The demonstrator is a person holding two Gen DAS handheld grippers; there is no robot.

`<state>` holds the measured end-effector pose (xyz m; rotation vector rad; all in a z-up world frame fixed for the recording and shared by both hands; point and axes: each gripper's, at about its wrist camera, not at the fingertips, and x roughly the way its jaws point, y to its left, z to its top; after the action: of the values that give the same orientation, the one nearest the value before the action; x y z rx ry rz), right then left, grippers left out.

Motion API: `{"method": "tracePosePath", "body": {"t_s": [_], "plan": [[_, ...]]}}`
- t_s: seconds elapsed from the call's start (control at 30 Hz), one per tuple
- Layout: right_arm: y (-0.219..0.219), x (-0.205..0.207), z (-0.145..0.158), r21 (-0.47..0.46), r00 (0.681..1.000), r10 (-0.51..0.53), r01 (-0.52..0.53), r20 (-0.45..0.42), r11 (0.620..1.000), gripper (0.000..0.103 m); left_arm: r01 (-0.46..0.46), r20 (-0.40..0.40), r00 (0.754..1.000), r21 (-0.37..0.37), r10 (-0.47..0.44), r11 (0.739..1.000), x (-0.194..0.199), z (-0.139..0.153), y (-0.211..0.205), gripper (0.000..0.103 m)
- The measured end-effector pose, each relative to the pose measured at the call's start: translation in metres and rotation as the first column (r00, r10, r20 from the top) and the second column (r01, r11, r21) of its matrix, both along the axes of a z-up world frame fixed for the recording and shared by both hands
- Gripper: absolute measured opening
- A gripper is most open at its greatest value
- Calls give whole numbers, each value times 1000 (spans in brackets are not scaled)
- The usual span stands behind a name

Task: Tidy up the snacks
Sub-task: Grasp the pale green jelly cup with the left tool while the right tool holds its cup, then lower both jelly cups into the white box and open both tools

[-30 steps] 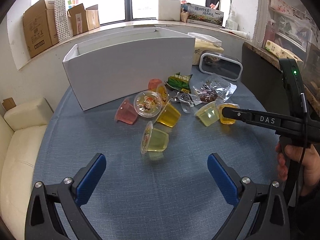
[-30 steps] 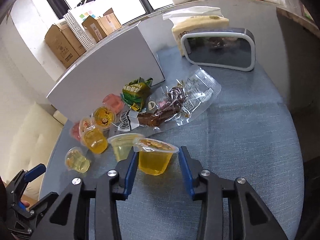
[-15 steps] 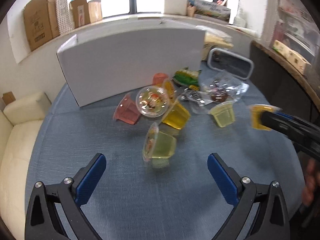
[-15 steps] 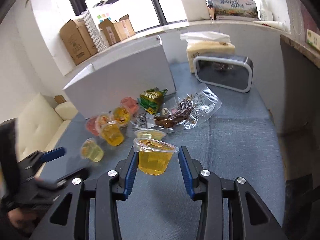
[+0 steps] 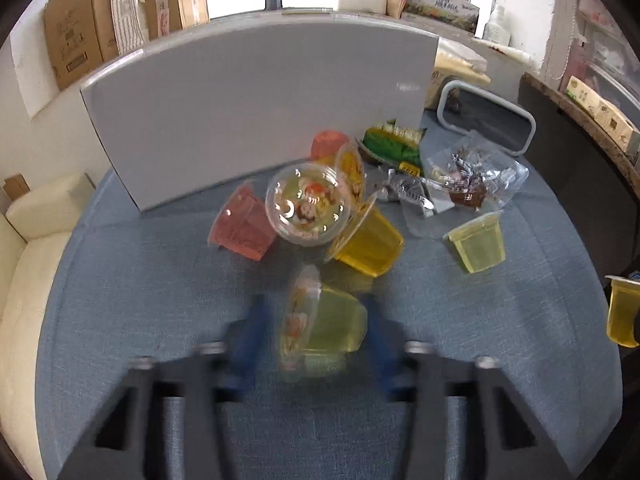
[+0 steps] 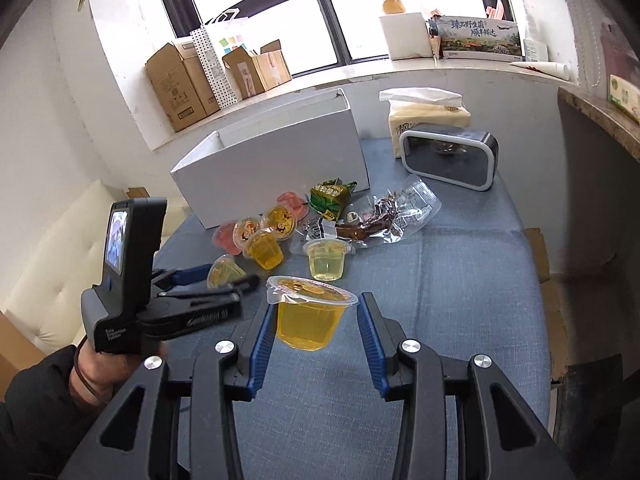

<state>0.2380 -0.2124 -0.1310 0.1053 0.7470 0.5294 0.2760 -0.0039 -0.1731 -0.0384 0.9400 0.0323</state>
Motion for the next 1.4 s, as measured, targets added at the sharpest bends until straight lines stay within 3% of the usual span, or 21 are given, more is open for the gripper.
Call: {"method": "tracePosePath", "body": {"t_s": [0.13, 0.43, 0.8, 1.17, 1.4], "plan": [[2, -1, 1, -2, 1000, 6, -6, 4, 1000, 44, 12, 23, 1000, 10, -13, 1000, -7, 5, 0, 34], [14, -4, 7, -5, 1000, 24, -24, 13, 1000, 44, 47, 60, 997, -56, -44, 997, -27, 24, 6, 34], [45, 22, 46, -28, 993, 71, -69, 90, 997, 44, 80, 215, 975, -83, -60, 993, -42, 105, 25, 34], [106, 139, 103, -34, 986, 90, -86, 142, 996, 44, 54, 318, 947, -35, -40, 998, 41, 172, 63, 34], [134, 211, 94, -89, 992, 78, -69, 100, 994, 44, 24, 294, 956, -37, -12, 999, 106, 170, 92, 34]]}}
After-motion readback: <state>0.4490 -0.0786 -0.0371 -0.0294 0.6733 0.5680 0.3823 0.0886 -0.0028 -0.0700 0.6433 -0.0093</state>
